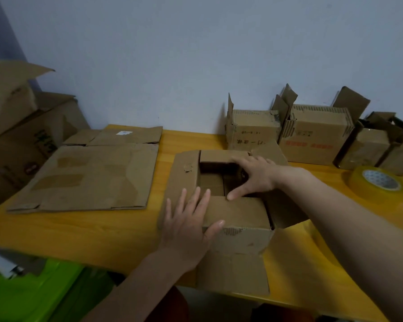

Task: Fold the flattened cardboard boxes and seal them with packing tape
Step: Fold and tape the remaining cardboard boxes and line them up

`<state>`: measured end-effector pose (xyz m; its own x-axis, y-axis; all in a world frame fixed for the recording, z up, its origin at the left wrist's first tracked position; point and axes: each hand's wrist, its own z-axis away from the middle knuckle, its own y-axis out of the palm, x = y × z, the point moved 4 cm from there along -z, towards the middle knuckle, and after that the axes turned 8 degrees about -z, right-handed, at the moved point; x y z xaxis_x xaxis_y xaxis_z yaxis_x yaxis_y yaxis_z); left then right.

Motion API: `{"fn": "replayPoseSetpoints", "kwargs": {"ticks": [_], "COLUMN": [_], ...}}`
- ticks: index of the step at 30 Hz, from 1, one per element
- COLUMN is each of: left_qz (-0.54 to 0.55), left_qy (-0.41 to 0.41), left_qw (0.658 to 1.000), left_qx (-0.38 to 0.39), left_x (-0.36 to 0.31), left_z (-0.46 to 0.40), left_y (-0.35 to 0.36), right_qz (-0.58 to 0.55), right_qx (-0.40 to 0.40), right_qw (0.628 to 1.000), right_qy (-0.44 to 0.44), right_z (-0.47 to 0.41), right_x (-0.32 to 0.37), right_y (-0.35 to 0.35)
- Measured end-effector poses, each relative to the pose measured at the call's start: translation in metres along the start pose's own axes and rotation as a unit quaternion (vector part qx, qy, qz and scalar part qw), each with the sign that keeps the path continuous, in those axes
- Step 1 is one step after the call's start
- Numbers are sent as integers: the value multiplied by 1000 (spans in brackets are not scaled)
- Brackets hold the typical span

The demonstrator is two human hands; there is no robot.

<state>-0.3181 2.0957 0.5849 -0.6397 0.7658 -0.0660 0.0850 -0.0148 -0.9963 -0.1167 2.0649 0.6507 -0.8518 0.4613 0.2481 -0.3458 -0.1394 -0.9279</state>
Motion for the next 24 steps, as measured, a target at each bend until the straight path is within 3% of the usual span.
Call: {"fn": "replayPoseSetpoints", "kwargs": {"ticks": [4, 7, 10, 12, 15, 17, 20, 24], "left_qz": [2, -29, 124, 314, 402, 363, 188, 52], "left_qy": [-24, -105, -172, -135, 14, 76, 111, 117], "left_qw": [1000, 992, 966, 923, 902, 923, 976, 991], "left_qx": [-14, -69, -150, -178, -157, -102, -23, 37], "left_x": [2, 14, 32, 33, 9, -8, -18, -22], "left_z": [1, 4, 10, 10, 5, -1, -15, -21], "left_y": [-1, -11, -30, -40, -53, -48, -29, -13], "right_qz": [25, 26, 17, 12, 7, 4, 11, -49], "right_qx": [48, 43, 38, 38, 31, 15, -47, -191], "right_qw": [998, 999, 999, 999, 999, 1000, 999, 980], "right_qy": [12, 8, 1, -1, -2, -4, -7, 37], "right_z": [1, -2, 0, 0, 2, 6, 15, 34], "right_x": [-3, -4, -3, -2, -1, 0, -4, -29], "right_y": [17, 20, 17, 15, 11, 7, -6, -33]}}
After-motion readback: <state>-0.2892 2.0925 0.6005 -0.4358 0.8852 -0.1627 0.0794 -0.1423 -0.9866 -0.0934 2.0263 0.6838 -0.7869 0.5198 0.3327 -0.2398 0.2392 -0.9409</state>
